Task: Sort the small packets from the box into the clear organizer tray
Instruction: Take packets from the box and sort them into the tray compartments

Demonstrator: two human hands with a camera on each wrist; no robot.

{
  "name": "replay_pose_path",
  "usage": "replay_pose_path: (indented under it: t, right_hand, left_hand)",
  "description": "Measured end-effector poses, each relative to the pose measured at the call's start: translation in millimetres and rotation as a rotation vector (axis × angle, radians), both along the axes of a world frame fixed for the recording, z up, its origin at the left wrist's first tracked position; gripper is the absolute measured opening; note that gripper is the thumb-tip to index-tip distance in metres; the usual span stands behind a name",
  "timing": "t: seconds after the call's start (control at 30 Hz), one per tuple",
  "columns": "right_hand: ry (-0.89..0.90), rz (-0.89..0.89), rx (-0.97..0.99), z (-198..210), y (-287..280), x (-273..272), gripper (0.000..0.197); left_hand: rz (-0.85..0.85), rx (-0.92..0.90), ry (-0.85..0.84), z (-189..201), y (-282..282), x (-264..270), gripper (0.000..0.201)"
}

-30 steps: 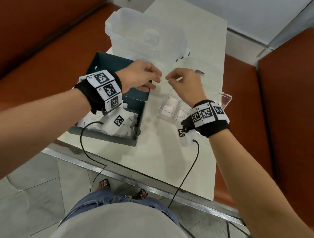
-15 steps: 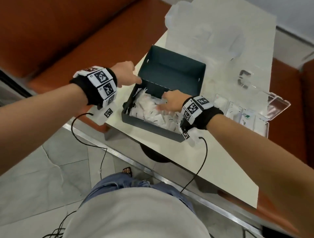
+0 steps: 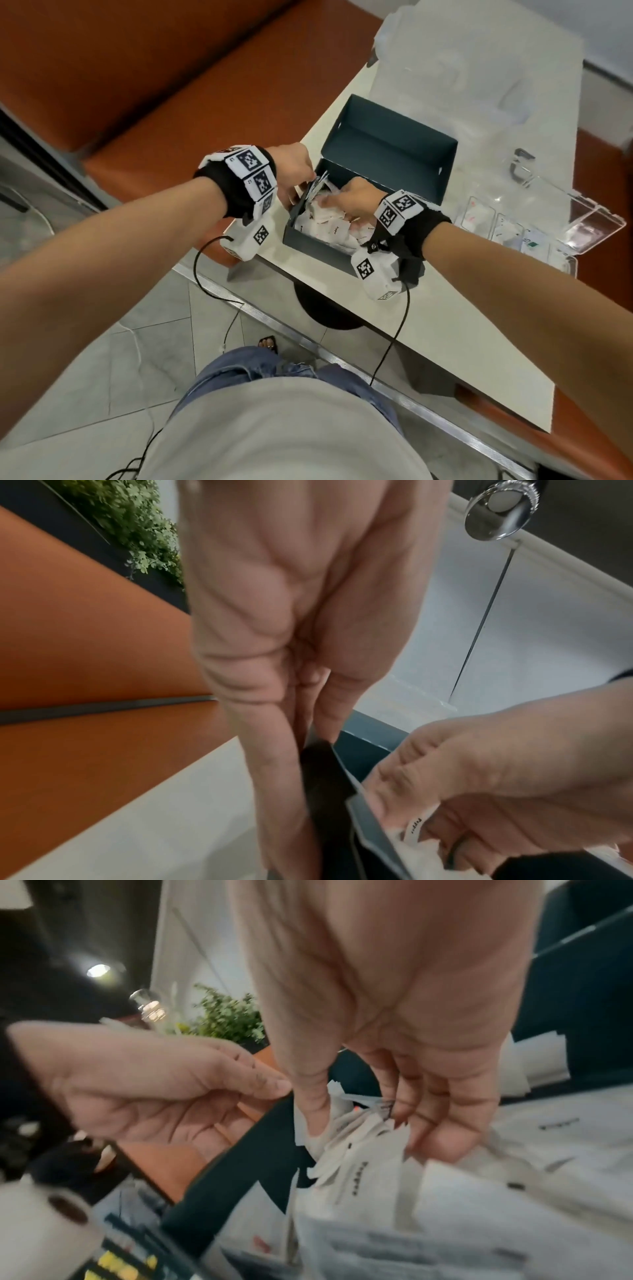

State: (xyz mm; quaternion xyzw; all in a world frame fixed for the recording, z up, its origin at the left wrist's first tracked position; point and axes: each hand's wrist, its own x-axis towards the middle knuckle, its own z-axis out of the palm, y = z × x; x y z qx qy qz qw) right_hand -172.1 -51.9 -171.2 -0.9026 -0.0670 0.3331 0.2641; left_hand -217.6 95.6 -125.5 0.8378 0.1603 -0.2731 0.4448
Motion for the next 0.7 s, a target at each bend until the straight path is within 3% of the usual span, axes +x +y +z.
replay_pose_path:
  t: [0.17,0.43,0.7]
  right_hand:
    - [0.149,-0.374,0.287,0,4,-1,0.019]
    - [0.033,-0.248,0.167,7,14,-7,0.011]
    - [0.042,-0.267,0.245,17,-14,0,0.026]
  left_hand:
    - [0.013,-0.045,0.031,-1,2,1,0.036]
    - [0.003,-0.032,0.026,-3,1,2,0.033]
    - [-0.008,-0.007,0.0,-8,1,1,0.033]
